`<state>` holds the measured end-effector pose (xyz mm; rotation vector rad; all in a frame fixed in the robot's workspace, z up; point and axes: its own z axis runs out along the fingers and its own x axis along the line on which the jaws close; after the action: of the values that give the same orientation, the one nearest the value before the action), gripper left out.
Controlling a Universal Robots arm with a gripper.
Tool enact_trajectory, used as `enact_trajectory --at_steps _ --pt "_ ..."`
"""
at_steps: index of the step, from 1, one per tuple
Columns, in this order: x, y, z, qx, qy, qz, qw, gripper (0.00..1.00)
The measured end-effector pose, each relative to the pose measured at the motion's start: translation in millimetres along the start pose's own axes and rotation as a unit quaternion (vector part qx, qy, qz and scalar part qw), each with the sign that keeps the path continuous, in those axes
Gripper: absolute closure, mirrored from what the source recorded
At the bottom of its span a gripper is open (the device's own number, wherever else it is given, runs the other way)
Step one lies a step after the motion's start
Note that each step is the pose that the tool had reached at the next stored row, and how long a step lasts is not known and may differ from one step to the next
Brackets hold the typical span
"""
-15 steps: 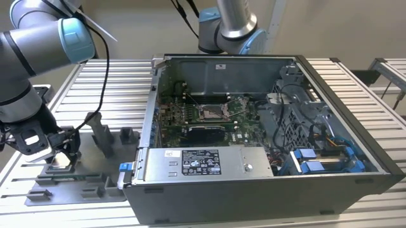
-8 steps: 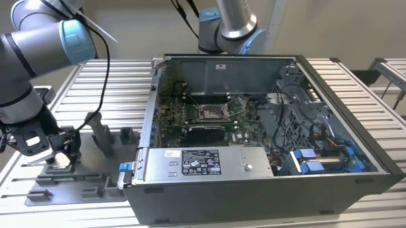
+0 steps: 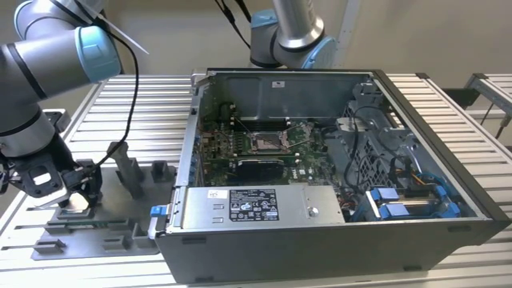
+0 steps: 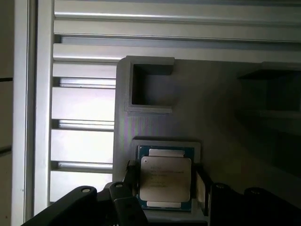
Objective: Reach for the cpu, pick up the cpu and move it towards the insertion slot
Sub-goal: 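Pick up the cpu and move it towards the insertion slot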
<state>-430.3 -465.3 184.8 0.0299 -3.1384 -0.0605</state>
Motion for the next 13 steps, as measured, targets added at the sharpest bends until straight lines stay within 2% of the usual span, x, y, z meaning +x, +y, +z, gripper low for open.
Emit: enact_trajectory --at_steps 10,11,13 --pt "0.0 0.0 0.3 0.0 0.0 0.0 1.0 0.0" --pt "0.0 0.0 0.2 0.0001 0.0001 0.0 1.0 1.0" --pt "0.0 0.0 0.2 0.0001 0.0001 0.0 1.0 1.0"
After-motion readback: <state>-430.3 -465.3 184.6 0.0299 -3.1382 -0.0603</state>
